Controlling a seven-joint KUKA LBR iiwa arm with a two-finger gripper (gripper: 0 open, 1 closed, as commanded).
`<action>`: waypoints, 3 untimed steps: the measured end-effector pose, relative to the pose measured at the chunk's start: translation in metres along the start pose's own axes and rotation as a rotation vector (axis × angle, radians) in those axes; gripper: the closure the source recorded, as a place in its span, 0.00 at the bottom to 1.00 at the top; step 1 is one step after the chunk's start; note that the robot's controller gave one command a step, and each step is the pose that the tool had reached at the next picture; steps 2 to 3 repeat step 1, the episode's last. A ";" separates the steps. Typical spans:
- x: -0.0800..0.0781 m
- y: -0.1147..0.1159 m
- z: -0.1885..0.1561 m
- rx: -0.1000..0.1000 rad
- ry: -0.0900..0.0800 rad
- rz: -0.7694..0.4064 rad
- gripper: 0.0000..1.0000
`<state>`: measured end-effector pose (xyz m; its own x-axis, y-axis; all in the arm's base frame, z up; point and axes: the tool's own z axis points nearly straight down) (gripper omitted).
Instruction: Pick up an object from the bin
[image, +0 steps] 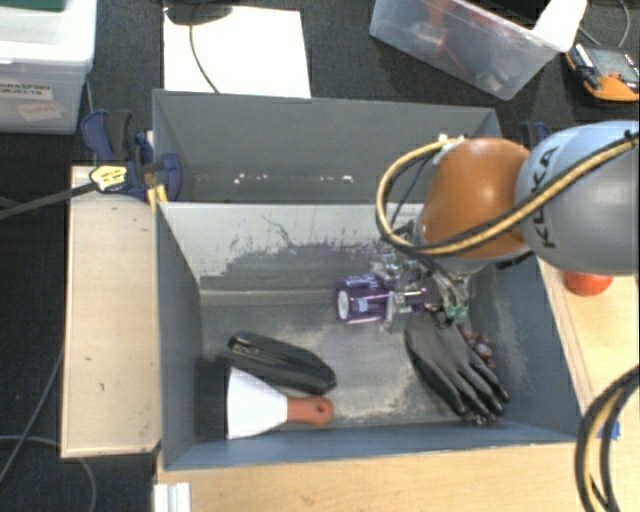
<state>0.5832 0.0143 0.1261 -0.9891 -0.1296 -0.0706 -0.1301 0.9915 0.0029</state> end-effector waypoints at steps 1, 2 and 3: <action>-0.002 0.000 -0.016 0.000 -0.003 0.002 1.00; -0.002 0.000 -0.016 0.000 -0.003 0.002 1.00; -0.002 0.000 -0.016 0.000 -0.003 0.002 1.00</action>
Offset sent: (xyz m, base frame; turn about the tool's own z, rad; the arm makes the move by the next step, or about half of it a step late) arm 0.0005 0.0001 0.0363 0.0014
